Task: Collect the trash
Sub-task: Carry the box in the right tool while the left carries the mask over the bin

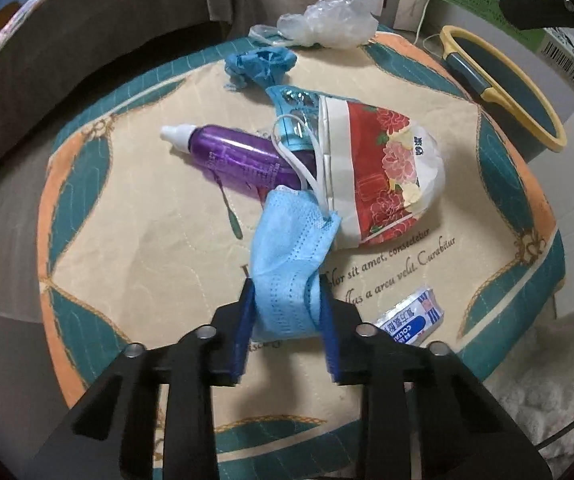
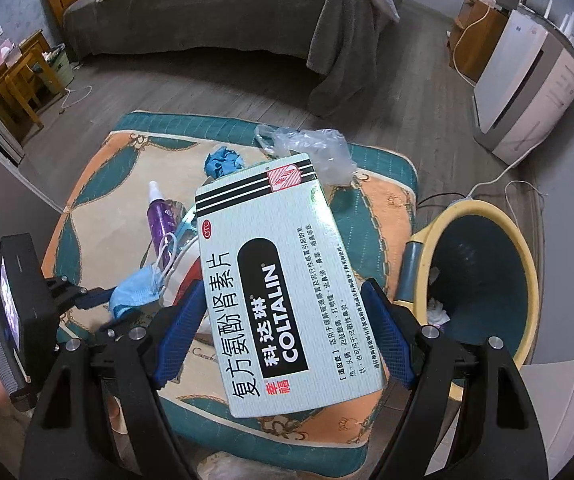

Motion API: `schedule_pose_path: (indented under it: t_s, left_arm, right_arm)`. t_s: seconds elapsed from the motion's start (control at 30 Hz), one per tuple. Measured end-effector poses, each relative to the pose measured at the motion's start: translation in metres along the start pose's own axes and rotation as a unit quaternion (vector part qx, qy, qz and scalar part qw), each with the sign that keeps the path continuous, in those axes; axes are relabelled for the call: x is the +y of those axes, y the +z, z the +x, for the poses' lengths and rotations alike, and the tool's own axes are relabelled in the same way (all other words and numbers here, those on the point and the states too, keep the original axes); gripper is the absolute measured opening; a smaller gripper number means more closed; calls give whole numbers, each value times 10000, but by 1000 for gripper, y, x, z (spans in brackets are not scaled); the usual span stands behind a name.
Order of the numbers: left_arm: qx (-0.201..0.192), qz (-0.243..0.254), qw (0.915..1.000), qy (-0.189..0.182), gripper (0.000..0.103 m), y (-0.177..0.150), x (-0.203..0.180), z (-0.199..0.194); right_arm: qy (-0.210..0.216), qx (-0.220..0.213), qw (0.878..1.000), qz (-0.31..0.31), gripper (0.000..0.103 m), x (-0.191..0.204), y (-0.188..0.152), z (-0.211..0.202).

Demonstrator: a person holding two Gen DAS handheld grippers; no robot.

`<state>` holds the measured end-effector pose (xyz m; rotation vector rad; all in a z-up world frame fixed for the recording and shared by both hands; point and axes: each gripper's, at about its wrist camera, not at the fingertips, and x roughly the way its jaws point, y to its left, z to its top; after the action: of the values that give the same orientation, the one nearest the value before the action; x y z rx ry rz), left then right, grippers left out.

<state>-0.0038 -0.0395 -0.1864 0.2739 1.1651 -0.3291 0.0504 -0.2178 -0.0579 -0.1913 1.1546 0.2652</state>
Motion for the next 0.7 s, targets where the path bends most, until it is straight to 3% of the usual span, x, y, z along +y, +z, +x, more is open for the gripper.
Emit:
schedule_pose_path:
  t_s: [0.2, 0.43, 0.7]
  left_arm:
    - [-260, -93, 9996, 102, 27, 0, 2, -21]
    - [-961, 61, 9946, 387, 27, -6, -12, -90]
    - [-1771, 484, 9830, -32, 27, 19, -44, -188]
  right_arm:
    - [1, -59, 10000, 27, 77, -2, -3, -5]
    - [-1, -165, 9998, 90, 77, -1, -2, -9]
    - [-53, -460, 9977, 499, 77, -24, -6, -33]
